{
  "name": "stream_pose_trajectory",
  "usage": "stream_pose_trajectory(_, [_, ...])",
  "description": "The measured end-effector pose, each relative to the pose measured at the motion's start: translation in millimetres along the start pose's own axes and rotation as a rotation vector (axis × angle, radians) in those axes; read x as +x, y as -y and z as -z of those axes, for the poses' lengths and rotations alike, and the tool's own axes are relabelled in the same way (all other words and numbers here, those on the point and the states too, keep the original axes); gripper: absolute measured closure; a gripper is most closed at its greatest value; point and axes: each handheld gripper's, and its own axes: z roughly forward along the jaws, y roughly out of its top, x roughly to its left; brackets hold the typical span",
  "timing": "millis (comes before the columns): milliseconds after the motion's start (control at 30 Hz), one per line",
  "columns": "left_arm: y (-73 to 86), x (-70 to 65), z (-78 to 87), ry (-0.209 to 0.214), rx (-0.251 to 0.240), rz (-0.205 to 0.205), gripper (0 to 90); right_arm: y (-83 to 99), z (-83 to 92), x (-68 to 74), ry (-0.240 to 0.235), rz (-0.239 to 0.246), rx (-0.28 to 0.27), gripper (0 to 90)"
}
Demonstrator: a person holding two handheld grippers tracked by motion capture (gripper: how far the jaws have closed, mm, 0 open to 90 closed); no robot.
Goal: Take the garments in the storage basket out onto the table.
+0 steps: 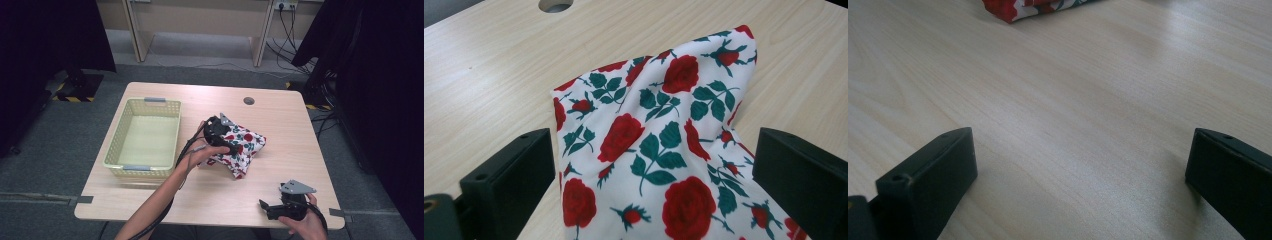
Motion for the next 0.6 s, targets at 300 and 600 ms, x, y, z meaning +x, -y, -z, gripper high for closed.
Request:
stream_pose_trajectory(300, [9.5, -4.2, 15.7, 0.018, 0.006, -0.027, 2.4, 0.1, 0.0, 0.1, -0.001, -0.001, -0.001, 0.5])
stream_pose_trajectory(600, [18.5, -13.1, 31.1, 0.047, -0.028, -0.04, 2.4, 0.3, 0.0, 0.0, -0.002, 0.0, -0.001, 0.5])
